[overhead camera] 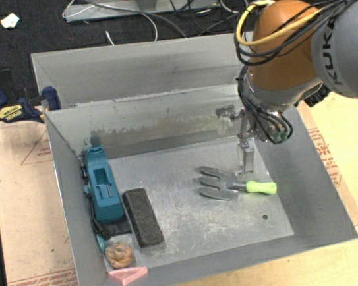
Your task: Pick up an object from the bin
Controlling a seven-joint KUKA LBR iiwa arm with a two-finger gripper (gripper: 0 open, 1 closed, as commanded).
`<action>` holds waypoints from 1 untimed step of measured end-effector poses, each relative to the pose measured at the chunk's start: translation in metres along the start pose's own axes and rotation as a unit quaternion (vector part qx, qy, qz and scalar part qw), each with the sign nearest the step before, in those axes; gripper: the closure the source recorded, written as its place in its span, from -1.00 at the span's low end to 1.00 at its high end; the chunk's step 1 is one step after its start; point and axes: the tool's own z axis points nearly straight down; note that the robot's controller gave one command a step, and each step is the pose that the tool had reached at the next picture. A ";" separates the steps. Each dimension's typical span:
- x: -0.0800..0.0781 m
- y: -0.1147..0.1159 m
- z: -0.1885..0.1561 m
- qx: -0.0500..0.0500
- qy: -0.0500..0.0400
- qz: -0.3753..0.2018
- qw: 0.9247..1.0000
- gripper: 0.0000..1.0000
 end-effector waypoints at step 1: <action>-0.001 0.000 -0.005 0.000 -0.004 0.000 1.000 -1.00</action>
Offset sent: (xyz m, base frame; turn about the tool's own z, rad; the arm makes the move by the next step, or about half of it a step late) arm -0.0104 0.0116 -0.0448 0.0773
